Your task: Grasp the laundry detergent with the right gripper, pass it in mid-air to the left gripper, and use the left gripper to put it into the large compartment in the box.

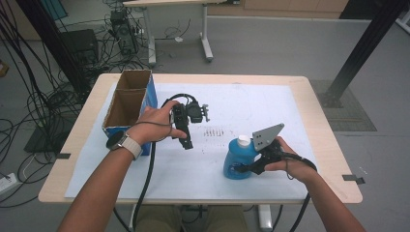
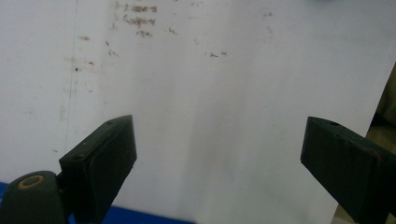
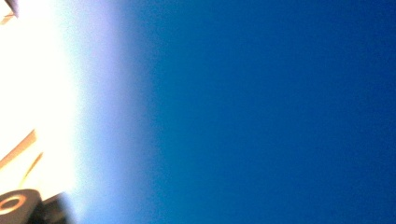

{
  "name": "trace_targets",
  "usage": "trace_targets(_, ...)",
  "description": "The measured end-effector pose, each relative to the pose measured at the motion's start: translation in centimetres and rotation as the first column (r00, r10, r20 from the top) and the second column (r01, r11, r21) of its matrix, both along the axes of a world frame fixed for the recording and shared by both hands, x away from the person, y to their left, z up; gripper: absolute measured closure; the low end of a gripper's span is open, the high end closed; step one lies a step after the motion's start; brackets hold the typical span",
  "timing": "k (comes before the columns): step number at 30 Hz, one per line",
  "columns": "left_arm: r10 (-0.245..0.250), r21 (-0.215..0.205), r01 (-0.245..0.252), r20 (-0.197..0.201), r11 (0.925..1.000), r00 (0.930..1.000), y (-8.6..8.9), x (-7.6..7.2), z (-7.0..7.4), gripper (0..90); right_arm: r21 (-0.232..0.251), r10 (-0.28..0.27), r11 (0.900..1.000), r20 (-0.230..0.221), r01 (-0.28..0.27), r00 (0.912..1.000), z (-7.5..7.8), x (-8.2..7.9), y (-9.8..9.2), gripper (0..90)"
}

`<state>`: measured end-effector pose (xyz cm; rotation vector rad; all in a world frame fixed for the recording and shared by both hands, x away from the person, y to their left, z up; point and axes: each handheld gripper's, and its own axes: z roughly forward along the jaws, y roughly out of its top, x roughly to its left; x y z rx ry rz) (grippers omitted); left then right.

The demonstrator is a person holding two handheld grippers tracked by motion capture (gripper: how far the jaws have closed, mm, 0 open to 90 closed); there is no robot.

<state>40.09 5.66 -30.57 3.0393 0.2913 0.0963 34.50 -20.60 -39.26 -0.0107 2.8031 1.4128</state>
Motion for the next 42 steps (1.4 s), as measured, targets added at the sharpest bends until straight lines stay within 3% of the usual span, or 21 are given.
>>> trace_targets(42, -0.001, -0.003, 0.001, 0.000, 1.0000, 1.0000, -0.04, -0.27, 0.15, 11.1, 0.007, -0.004, 1.000, 0.002, 0.004, 1.0000, -0.10, 0.02, -0.10, 44.4)
